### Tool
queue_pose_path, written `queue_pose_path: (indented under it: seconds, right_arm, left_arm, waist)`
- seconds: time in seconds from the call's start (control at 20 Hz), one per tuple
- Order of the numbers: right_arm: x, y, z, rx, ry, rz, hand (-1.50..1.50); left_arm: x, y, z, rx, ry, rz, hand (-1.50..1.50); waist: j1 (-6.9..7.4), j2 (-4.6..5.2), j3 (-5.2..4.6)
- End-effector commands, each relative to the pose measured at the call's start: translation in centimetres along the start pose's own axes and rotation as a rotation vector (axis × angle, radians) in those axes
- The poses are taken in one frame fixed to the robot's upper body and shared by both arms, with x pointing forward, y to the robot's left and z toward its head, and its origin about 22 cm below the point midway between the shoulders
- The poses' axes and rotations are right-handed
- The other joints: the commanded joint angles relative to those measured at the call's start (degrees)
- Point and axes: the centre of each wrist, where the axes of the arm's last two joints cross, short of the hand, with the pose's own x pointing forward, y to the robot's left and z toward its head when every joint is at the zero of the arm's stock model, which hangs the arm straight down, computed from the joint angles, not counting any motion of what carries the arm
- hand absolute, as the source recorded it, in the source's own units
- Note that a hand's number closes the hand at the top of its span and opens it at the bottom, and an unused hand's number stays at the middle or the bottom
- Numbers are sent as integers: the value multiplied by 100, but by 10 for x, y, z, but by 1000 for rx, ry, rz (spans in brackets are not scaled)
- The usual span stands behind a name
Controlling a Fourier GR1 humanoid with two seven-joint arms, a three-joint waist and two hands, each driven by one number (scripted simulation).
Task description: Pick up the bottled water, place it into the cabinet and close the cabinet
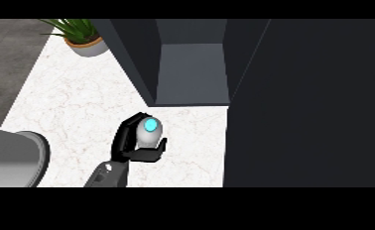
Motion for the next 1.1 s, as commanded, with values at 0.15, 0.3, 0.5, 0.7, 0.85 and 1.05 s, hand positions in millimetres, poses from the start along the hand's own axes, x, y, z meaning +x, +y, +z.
queue_pose_path:
  seconds: [0.15,0.3,0.5,0.7,0.85,1.05]
  right_arm:
    - [21,-6,-11,3,-57,21,-150]
    - [27,-12,-3,-3,-68,32,-150]
    - [34,-16,-2,11,-59,22,-150]
    - [36,-14,-3,-11,-81,34,-150]
    - [24,-20,4,7,-78,32,-150]
    - [29,-24,0,36,-70,30,-150]
  left_arm:
    - [37,-57,-37,12,21,11,150]
    - [58,-63,-64,6,23,3,150]
    - [76,-88,-89,60,33,-9,150]
    - [97,-101,-125,85,45,-45,150]
    - [92,-107,-129,101,68,-87,150]
    - [115,-111,-166,118,91,-78,150]
  waist:
    - [-1,21,-3]
    - [-38,8,1]
    - [-115,31,-3]
    - [-145,48,-4]
    - [-202,46,-1]
    - [-235,93,-3]
